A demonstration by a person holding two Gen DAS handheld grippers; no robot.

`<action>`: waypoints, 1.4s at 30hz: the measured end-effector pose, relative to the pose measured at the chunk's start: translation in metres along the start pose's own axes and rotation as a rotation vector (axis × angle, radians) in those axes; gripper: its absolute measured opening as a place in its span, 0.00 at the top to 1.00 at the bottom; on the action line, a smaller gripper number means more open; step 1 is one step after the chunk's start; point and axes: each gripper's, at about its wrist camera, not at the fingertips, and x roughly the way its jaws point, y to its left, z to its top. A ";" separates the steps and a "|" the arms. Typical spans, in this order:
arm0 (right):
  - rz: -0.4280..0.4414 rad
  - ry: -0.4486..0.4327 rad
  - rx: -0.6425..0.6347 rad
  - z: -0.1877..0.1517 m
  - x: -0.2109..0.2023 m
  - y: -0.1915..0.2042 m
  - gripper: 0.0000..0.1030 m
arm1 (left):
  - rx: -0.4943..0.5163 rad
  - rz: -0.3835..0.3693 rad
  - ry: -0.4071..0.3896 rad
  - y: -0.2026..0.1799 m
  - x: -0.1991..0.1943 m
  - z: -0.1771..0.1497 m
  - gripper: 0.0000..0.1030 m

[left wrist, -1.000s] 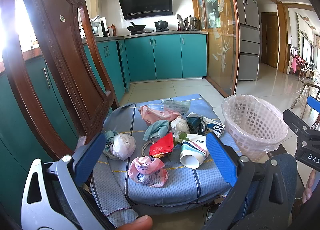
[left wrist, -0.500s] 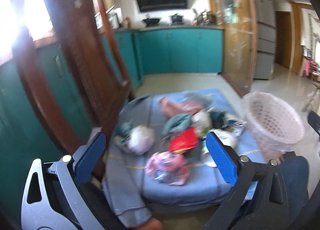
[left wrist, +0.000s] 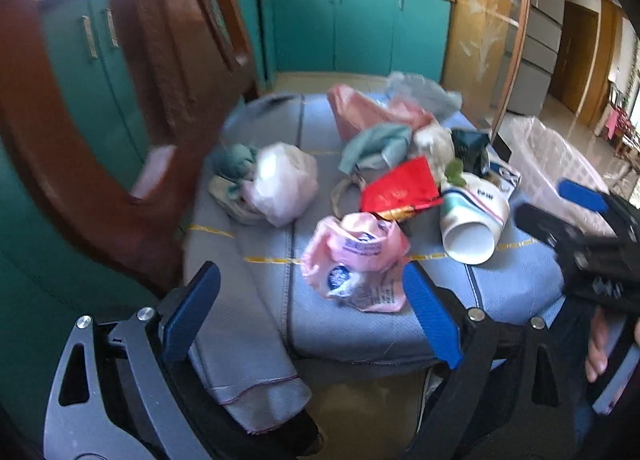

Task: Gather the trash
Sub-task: 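Grasp the pink plastic bag with the left tool while the right tool grasps the striped paper cup, then carry the pink bag and striped cup into the white basket and release both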

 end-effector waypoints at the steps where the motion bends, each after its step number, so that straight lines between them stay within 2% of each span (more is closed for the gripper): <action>1: -0.002 0.013 0.009 0.002 0.005 -0.003 0.04 | 0.012 -0.007 0.006 -0.003 0.007 0.001 0.10; 7: 0.031 0.075 0.059 0.009 0.032 -0.016 0.03 | 0.032 -0.045 0.079 -0.012 0.054 0.007 0.12; 9: 0.027 0.098 0.041 0.011 0.044 -0.016 0.03 | 0.032 -0.070 0.117 -0.012 0.067 0.005 0.29; 10: 0.026 0.110 0.027 0.012 0.048 -0.015 0.03 | 0.031 -0.076 0.132 -0.012 0.070 0.004 0.45; 13: 0.046 0.127 -0.040 0.013 0.062 -0.007 0.03 | 0.000 -0.142 0.156 -0.005 0.077 -0.001 0.57; 21: 0.163 0.169 -0.114 0.015 0.069 0.001 0.03 | -0.017 -0.124 0.150 0.008 0.074 -0.002 0.59; 25: 0.134 0.185 -0.159 0.007 0.075 0.007 0.03 | -0.018 -0.116 0.145 0.005 0.077 -0.001 0.59; 27: 0.156 0.186 -0.165 0.006 0.075 0.009 0.04 | -0.008 -0.109 0.141 0.004 0.075 -0.002 0.59; 29: 0.182 0.185 -0.175 0.004 0.072 0.012 0.14 | -0.007 -0.110 0.139 0.006 0.070 -0.005 0.60; 30: 0.190 0.189 -0.186 0.003 0.071 0.015 0.16 | -0.009 -0.107 0.135 0.005 0.068 -0.005 0.61; 35: 0.204 0.153 -0.218 -0.003 0.058 0.022 0.17 | 0.005 -0.067 0.083 0.004 0.052 0.000 0.62; 42: 0.143 0.066 -0.171 -0.003 0.014 0.008 0.17 | 0.037 -0.022 -0.014 -0.001 0.016 0.014 0.63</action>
